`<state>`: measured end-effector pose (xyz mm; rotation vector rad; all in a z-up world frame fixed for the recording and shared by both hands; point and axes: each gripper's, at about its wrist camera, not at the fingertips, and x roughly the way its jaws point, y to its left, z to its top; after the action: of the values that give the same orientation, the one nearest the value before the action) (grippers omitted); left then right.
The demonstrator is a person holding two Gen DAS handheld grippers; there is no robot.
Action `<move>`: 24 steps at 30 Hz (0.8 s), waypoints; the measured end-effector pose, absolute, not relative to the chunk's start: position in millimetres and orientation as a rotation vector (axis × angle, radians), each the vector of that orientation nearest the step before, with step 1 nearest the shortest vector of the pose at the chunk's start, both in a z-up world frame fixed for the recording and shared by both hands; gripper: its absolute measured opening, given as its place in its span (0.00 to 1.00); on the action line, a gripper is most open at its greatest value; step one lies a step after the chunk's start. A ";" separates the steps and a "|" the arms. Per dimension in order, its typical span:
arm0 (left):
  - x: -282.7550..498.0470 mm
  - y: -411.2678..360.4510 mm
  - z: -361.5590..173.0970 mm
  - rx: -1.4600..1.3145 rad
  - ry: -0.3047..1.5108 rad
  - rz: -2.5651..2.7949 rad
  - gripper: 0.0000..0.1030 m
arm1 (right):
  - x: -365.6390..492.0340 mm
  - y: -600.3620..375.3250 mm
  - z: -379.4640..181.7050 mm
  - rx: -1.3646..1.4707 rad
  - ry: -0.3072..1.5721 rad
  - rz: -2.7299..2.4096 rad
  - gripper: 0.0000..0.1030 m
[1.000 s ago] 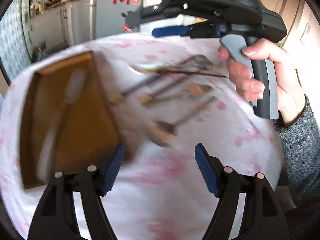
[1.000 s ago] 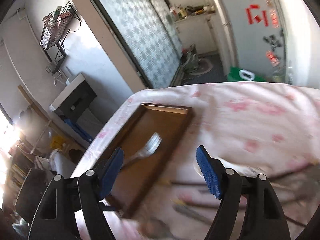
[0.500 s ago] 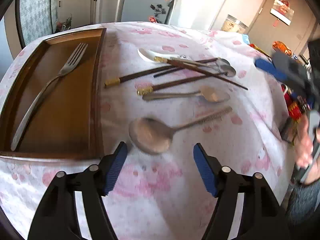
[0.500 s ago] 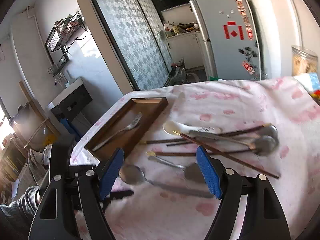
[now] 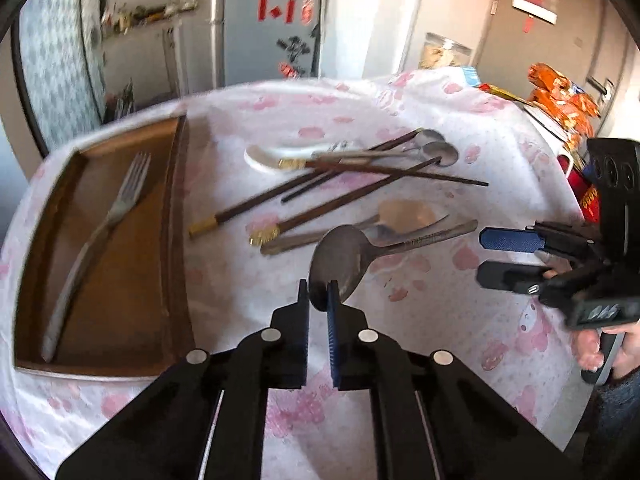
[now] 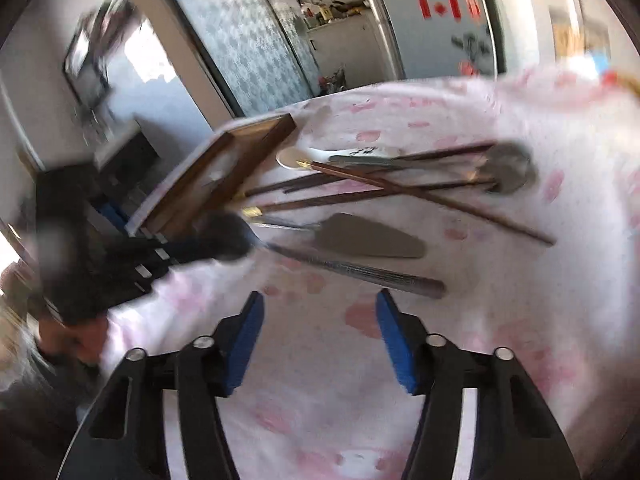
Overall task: Organize utensils
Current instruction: 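Grasp a large metal spoon from the pile with the left tool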
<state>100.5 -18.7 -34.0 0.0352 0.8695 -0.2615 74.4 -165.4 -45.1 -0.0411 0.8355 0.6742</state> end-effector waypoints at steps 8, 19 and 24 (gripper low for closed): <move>90.6 -34.0 -15.9 0.110 0.819 -0.294 0.05 | 73.4 -132.8 -45.4 -0.374 0.745 0.639 0.48; 94.9 -28.0 -17.5 0.082 0.825 -0.320 0.04 | 90.2 -117.0 -49.1 -0.446 0.722 0.599 0.24; 89.5 -18.9 -7.8 0.078 0.800 -0.326 0.04 | 87.9 -106.3 -34.7 -0.471 0.702 0.604 0.23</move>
<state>89.5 -18.9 -7.8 0.0777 0.7998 -0.3262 87.9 -106.3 -34.7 -0.4711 0.7023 0.6043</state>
